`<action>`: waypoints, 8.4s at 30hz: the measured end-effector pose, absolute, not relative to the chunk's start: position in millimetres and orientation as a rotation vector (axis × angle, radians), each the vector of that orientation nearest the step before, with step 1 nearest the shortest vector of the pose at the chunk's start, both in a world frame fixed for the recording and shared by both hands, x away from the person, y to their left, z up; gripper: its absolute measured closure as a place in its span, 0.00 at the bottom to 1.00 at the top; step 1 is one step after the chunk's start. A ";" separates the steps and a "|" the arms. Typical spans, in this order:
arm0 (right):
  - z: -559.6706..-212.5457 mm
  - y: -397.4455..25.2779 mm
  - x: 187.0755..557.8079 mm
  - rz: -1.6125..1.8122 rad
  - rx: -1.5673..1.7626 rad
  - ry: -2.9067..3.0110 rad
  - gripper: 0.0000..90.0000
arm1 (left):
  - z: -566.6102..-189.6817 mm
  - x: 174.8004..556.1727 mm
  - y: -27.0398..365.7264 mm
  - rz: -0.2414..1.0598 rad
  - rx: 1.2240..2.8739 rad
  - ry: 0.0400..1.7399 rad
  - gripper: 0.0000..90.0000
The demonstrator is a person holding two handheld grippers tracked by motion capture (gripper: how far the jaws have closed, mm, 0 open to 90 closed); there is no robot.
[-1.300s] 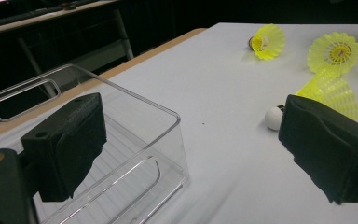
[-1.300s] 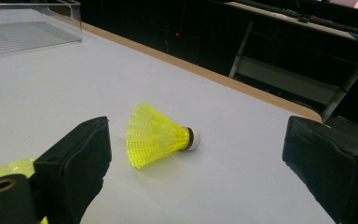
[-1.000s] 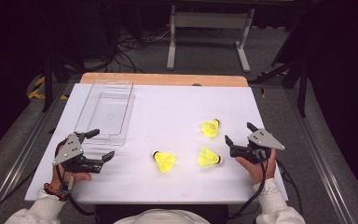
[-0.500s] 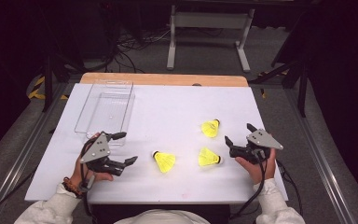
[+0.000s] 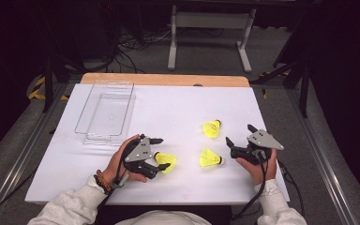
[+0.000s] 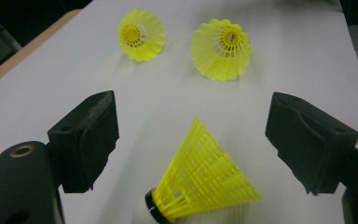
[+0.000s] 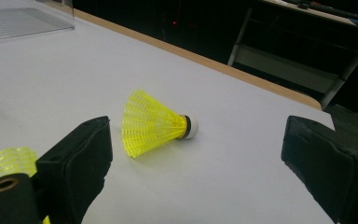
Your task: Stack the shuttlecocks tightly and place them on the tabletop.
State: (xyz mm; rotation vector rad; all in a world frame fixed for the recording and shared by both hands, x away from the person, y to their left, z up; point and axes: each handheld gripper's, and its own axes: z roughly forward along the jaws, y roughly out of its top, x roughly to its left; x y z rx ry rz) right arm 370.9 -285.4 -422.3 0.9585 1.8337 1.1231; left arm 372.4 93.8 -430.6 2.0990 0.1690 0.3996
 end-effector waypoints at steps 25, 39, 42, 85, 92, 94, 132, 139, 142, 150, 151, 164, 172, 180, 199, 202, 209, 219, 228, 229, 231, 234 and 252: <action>-425.7 -282.1 374.3 1.096 0.944 1.886 0.12 | -443.0 386.0 72.0 0.483 2.299 0.296 0.72; -427.2 -281.8 375.3 1.091 0.948 1.907 0.12 | -429.4 393.6 66.7 0.562 2.332 0.337 0.99; -427.6 -282.1 375.2 1.094 0.947 1.910 0.12 | -423.0 398.2 72.4 0.545 2.327 0.354 0.99; -432.0 -283.8 380.2 1.112 0.972 1.934 0.12 | -411.5 505.0 52.4 0.535 2.611 0.338 0.98; -432.3 -283.8 380.4 1.113 0.971 1.937 0.12 | -412.6 504.8 49.5 0.535 2.607 0.340 0.93; -432.3 -283.8 380.3 1.114 0.972 1.936 0.12 | -412.9 505.0 49.0 0.542 2.602 0.356 0.91; -432.7 -284.9 380.3 1.124 0.971 1.934 0.12 | -396.8 497.6 57.1 0.549 2.456 0.378 0.73; -432.4 -285.5 380.3 1.123 0.970 1.930 0.12 | -385.7 494.3 68.9 0.577 2.410 0.389 0.71; -432.1 -285.8 380.0 1.124 0.969 1.928 0.12 | -381.7 491.2 74.3 0.575 2.387 0.387 0.71; -431.9 -285.3 380.0 1.120 0.970 1.924 0.12 | -377.3 479.4 88.5 0.599 2.329 0.365 0.69; -431.8 -285.2 379.9 1.120 0.970 1.924 0.12 | -377.3 479.4 88.5 0.599 2.329 0.365 0.69; -431.8 -284.7 379.9 1.113 0.968 1.924 0.12 | -380.7 464.4 112.3 0.637 2.252 0.355 0.63; -432.0 -284.2 379.9 1.111 0.966 1.927 0.12 | -384.3 459.9 121.7 0.656 2.221 0.371 0.58; -431.9 -284.1 379.8 1.109 0.965 1.927 0.12 | -388.9 449.9 132.1 0.693 2.160 0.347 0.49; -431.8 -284.1 379.5 1.100 0.960 1.926 0.12 | -399.8 424.1 154.2 0.718 2.050 0.306 0.33; -431.6 -284.0 379.2 1.099 0.957 1.926 0.12 | -400.0 419.1 157.7 0.717 2.035 0.300 0.31; -431.0 -283.9 378.6 1.096 0.950 1.924 0.12 | -399.4 407.1 167.0 0.721 1.985 0.283 0.24; -430.6 -283.9 378.2 1.092 0.945 1.921 0.12 | -400.5 391.6 181.6 0.715 1.930 0.282 0.18; -430.2 -283.6 378.3 1.091 0.946 1.920 0.12 | -406.2 380.0 197.3 0.721 1.912 0.303 0.12; -430.2 -283.5 378.3 1.090 0.947 1.922 0.12 | -406.9 378.9 199.3 0.725 1.910 0.305 0.11; -430.2 -283.4 378.4 1.090 0.946 1.924 0.12 | -408.3 376.1 203.5 0.737 1.891 0.318 0.11; -429.9 -283.1 378.1 1.087 0.943 1.921 0.12 | -410.2 373.1 209.6 0.731 1.876 0.326 0.11; -424.0 -283.0 374.0 1.070 0.935 1.889 0.12 | -426.2 355.8 246.4 0.741 1.889 0.412 0.08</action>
